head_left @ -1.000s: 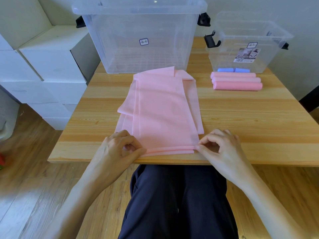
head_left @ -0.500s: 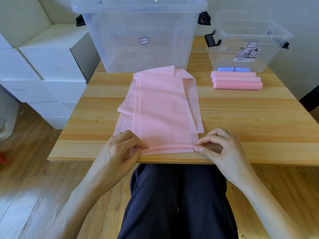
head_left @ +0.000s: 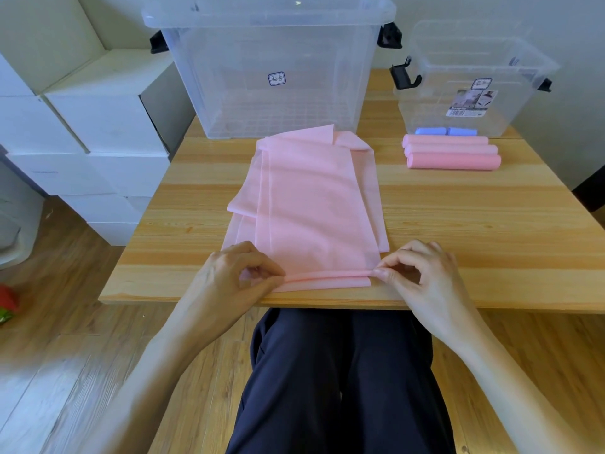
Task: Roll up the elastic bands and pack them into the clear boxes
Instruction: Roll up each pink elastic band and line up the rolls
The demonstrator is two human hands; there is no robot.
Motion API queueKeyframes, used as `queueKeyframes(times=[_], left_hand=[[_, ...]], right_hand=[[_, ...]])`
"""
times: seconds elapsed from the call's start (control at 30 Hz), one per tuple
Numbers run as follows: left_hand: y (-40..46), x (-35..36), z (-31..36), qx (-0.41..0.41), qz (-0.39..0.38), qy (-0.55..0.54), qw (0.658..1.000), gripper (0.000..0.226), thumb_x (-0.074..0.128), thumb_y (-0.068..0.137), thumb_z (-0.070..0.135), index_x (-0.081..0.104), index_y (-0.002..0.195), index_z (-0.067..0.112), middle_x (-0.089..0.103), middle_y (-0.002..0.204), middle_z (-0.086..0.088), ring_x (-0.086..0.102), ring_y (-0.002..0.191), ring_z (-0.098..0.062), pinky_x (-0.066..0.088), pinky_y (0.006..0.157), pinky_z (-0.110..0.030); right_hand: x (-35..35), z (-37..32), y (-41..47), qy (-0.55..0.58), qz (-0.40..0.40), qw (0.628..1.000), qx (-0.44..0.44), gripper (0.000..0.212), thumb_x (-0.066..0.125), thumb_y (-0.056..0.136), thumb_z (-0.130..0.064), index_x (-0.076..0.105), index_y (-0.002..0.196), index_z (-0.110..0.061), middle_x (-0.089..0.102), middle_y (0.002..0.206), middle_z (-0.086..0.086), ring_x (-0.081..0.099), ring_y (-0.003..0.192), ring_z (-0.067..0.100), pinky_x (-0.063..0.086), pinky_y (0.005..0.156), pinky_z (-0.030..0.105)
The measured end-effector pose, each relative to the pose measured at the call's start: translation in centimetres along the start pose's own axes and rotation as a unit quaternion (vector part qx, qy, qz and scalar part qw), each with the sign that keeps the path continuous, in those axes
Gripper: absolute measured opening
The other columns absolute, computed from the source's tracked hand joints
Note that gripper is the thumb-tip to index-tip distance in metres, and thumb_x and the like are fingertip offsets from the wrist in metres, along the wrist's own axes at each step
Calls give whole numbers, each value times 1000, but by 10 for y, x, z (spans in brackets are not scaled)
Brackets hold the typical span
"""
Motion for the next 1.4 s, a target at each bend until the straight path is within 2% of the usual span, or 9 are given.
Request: queueKeyframes(times=[0.17,0.3,0.53,0.77,0.87,0.97,1.13,1.27,1.4], left_hand=[[0,1,-1,-2,-15,-9,1000,7,71,88,25,75,87,31,69,88,16,62,91,0,41,78,-5],[-2,6,0,0,-41,-13,999,9,67,91,24,73,90,32,69,87,16,62,91,-2,43,79,-8],[-2,2,5,51,3,19,999,14,70,88,20,70,89,34,62,89,14,61,92,-9,45,81,-17],[-10,7,6,82,15,58,995,23,60,92,17,74,96,35,58,94,19,59,93,-7,45,82,-19],[-7,5,6,73,25,53,996,11,68,89,27,74,93,36,61,92,17,60,93,-5,47,86,-27],[-3,4,3,50,24,26,998,5,74,86,36,75,91,36,63,92,15,61,92,-7,49,87,-33],[-1,4,0,12,-4,-5,1000,11,68,85,40,76,90,37,64,94,18,61,96,-3,43,82,-10],[1,2,2,8,3,-2,1000,4,73,84,32,76,86,33,65,91,16,62,94,-2,45,80,-12],[2,3,-1,-10,-7,-13,1000,7,76,84,27,75,86,34,65,90,16,62,94,-1,43,80,-9]], right_hand=[[2,-3,2,-12,-29,999,6,10,66,89,-37,68,80,-33,57,86,-16,44,92,8,19,81,23],[4,1,0,-13,-59,998,28,14,66,88,-39,65,75,-32,56,84,-15,44,91,8,20,84,25],[-1,1,0,45,-8,998,34,12,77,78,-32,67,73,-28,60,81,-14,47,86,2,38,89,37],[-6,-1,-7,59,6,998,-3,24,62,72,-60,72,78,-40,59,83,-18,49,95,1,24,92,14],[-5,1,-6,48,14,999,-3,29,61,72,-58,75,79,-34,58,81,-17,50,92,3,28,88,21],[-5,2,-3,50,14,999,4,33,57,74,-61,75,78,-33,59,81,-17,49,92,3,26,88,17],[-5,0,-2,52,8,999,4,25,54,73,-63,68,75,-42,59,82,-15,48,95,0,25,90,13],[-5,2,-2,44,14,999,5,13,67,78,-49,71,75,-37,60,82,-15,48,94,0,28,86,27],[-4,3,-2,40,17,999,11,10,71,80,-41,72,77,-32,60,82,-15,48,95,0,26,86,30]])
Point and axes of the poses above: each hand's wrist, its own y-axis towards the middle knuckle, its own x-axis out of the palm, z = x × y, the point moved 10 cm from there along y, towards the middle knuckle
